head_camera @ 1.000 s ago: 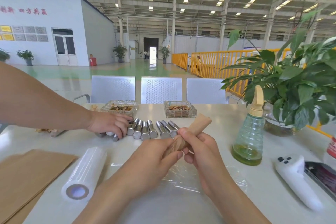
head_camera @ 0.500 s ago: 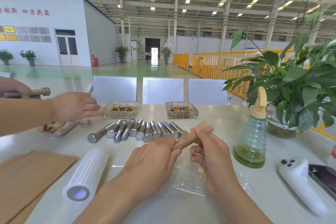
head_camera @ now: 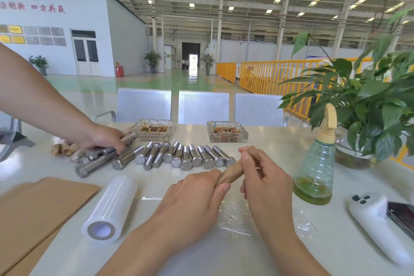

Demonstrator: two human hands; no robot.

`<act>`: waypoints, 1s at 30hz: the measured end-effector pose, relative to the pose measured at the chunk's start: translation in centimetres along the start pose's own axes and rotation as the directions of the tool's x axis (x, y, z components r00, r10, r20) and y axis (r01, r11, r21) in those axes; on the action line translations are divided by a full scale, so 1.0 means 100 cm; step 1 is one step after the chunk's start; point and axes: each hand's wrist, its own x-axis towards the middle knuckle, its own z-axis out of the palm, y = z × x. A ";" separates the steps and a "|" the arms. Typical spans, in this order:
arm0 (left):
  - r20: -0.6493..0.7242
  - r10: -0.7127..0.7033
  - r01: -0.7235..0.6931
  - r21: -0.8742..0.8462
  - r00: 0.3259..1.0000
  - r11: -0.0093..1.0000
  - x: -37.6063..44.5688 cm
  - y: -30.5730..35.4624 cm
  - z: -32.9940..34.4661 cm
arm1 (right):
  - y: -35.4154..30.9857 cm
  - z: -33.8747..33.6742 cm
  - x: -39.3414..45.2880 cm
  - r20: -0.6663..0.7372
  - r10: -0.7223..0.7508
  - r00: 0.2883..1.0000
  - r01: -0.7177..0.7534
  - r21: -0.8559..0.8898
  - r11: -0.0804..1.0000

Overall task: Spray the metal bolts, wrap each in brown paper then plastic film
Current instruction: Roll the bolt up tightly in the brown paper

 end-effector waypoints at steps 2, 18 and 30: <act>-0.021 -0.001 0.001 -0.025 1.000 1.000 0.000 -0.001 -0.001 | -0.003 0.001 -0.001 0.039 -0.015 0.999 0.015 -0.024 1.000; -0.079 0.059 -0.048 0.130 0.995 0.990 0.000 -0.006 -0.004 | -0.016 -0.008 0.005 0.336 0.273 0.901 -0.420 0.522 0.743; -0.095 0.153 -0.143 0.100 0.984 0.985 0.002 -0.006 -0.009 | -0.019 -0.009 0.006 0.366 0.220 0.904 -0.340 0.305 0.890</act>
